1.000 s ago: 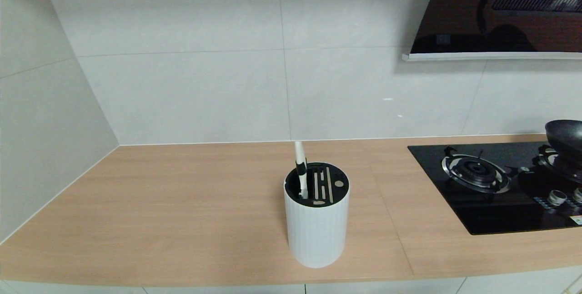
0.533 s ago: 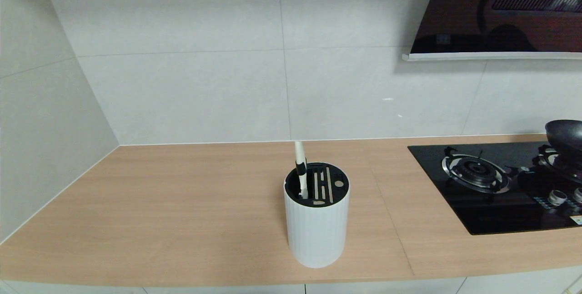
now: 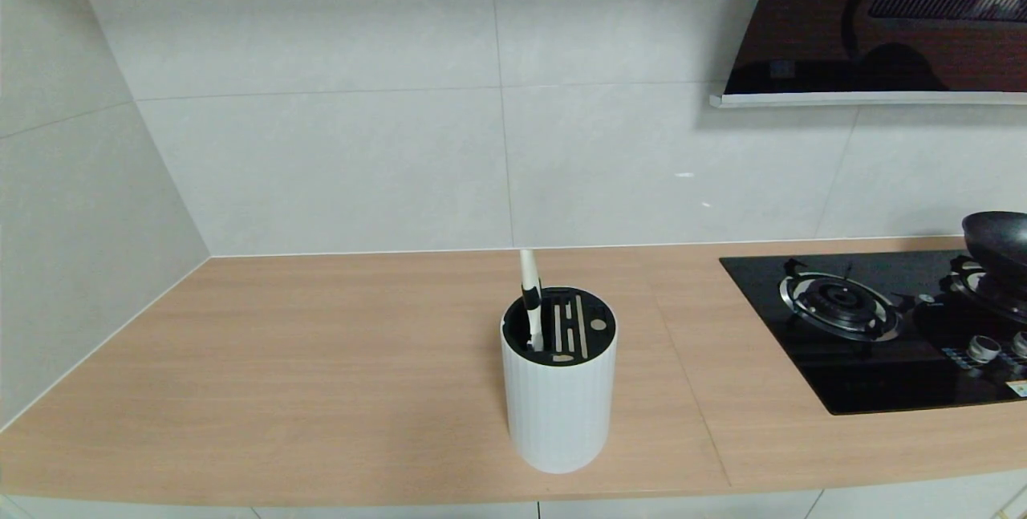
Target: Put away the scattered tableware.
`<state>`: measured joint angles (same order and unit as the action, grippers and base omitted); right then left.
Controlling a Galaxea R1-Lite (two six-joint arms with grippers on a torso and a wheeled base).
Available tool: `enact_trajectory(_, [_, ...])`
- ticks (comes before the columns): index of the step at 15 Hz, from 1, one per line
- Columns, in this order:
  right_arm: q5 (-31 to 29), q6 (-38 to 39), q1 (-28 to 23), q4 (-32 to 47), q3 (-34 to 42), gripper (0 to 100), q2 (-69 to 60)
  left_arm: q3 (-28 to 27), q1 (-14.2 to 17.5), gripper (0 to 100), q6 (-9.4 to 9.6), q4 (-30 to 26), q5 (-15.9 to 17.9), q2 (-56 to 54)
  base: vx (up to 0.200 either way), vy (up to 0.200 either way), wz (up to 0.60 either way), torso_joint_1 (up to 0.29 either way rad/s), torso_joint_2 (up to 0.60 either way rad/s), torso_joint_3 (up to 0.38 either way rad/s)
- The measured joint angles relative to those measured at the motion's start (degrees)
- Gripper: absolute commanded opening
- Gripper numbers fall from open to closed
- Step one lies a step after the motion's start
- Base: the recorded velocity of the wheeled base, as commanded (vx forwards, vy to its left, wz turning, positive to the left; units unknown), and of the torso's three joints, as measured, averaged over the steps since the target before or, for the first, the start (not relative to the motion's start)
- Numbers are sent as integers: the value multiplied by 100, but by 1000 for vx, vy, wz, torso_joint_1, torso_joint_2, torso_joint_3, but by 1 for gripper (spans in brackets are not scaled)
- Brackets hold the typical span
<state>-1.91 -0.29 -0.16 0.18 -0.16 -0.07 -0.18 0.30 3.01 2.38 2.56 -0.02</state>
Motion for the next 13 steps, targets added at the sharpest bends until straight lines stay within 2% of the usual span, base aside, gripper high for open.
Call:
enact_trajectory(2, [0,7,0,0,11,100,0,2,-6,100,-102,-9,9,2,0,0,0,0,0,0])
enact_trajectory(5, [4,7,-5,4,16,100,0,9,-6,100,-107,11,-62,2,0,0,0,0,0,0])
enact_trajectory(7, [6,11,-2,6,16,100,0,9,-6,100,-123,-33,-622,2,0,0,0,0,0,0])
enact_trajectory(8, [6,7,-2,9,16,100,0,13,-9,100,-204,-189,-578,2,0,0,0,0,0,0])
enact_trajectory(10, [6,9,0,9,16,100,0,18,-15,100,-83,-238,-461,2,0,0,0,0,0,0])
enact_trajectory(12, [9,13,-2,11,16,100,0,18,-15,100,-96,-238,-434,2,0,0,0,0,0,0])
enact_trajectory(13, [9,13,-2,13,16,100,0,18,-15,100,-212,-238,-434,2,0,0,0,0,0,0])
